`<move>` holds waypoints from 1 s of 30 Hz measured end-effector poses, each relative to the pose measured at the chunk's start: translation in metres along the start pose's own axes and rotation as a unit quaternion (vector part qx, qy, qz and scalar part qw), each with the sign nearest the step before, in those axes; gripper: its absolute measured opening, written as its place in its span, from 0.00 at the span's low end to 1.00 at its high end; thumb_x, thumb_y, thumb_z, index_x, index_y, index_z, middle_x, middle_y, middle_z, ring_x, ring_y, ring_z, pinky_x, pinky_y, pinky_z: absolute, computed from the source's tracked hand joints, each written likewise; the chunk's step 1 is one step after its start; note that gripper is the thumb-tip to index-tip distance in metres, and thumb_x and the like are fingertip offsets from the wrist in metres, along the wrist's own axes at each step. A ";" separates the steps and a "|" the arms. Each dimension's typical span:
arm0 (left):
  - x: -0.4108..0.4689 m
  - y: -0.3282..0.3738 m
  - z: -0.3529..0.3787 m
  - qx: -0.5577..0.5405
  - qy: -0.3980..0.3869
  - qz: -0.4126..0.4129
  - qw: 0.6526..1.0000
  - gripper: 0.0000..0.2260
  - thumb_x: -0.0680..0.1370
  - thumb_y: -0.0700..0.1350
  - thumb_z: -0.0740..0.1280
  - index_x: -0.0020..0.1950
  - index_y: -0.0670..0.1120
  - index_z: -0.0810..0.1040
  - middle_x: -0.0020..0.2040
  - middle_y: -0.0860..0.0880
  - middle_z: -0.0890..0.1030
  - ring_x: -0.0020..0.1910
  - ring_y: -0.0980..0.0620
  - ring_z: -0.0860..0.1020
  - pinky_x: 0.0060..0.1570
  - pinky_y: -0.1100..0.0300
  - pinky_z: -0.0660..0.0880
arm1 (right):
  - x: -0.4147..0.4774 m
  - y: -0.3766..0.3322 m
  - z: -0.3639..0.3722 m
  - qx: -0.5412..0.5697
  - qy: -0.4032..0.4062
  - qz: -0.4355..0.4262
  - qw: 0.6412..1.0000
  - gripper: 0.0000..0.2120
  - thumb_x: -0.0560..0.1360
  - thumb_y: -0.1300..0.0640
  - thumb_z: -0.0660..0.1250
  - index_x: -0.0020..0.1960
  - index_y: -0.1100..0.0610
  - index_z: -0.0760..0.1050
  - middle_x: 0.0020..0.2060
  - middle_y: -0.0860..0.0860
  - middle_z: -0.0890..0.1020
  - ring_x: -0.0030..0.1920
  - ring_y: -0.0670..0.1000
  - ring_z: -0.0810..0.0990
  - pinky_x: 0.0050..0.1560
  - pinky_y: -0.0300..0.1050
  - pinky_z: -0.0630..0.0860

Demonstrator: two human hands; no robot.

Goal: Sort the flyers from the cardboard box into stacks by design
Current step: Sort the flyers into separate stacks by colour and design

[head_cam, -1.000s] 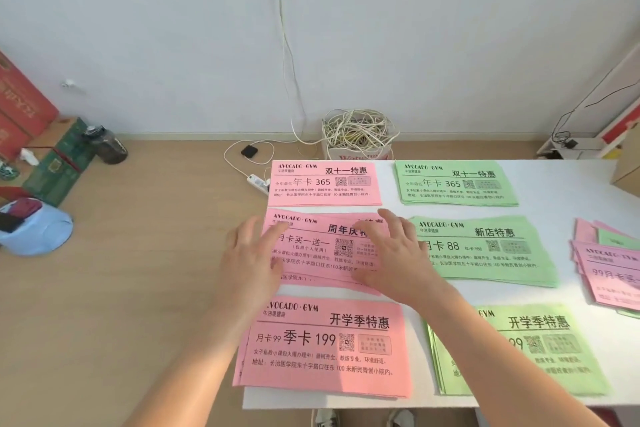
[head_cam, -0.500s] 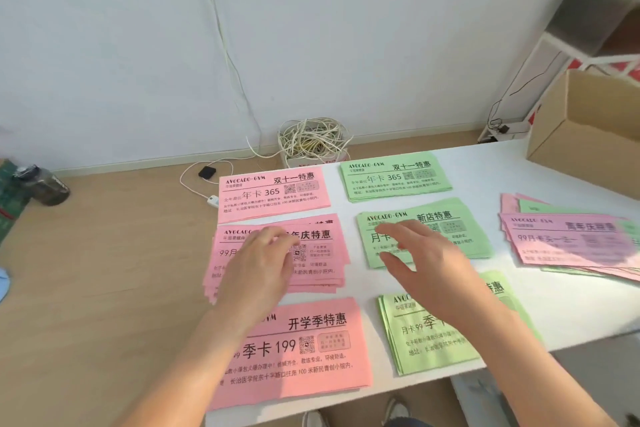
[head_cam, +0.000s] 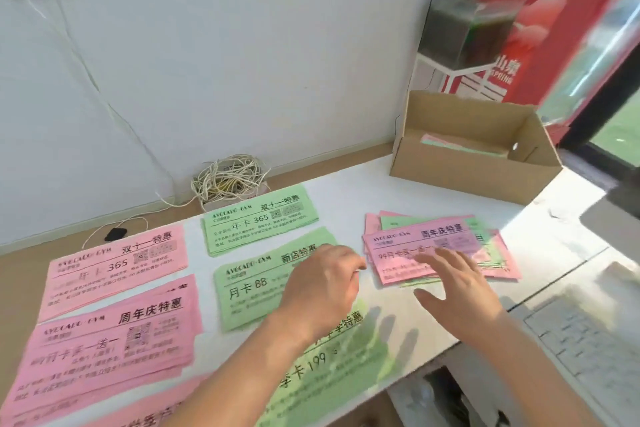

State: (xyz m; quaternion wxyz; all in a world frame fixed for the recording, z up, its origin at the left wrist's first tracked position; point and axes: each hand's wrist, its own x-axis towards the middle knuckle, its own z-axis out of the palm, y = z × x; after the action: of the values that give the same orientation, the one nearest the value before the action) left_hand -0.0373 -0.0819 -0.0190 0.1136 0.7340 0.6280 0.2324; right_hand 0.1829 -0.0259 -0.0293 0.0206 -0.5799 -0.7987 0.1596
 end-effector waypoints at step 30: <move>0.089 0.027 0.088 -0.042 -0.010 -0.009 0.999 0.44 0.74 0.30 0.58 0.71 0.72 0.44 0.72 0.51 0.68 0.26 0.46 0.76 0.27 0.50 0.76 | 0.078 0.112 -0.014 0.036 -0.012 0.190 0.981 0.33 0.70 0.40 0.69 0.69 0.51 0.62 0.62 0.53 0.67 0.61 0.54 0.64 0.50 0.47 0.69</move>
State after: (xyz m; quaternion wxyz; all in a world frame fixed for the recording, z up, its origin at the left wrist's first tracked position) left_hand 0.0373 0.0104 -0.0654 0.1530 0.7250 0.6232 0.2503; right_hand 0.2635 0.0807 -0.0591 0.0010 -0.7180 -0.6678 0.1965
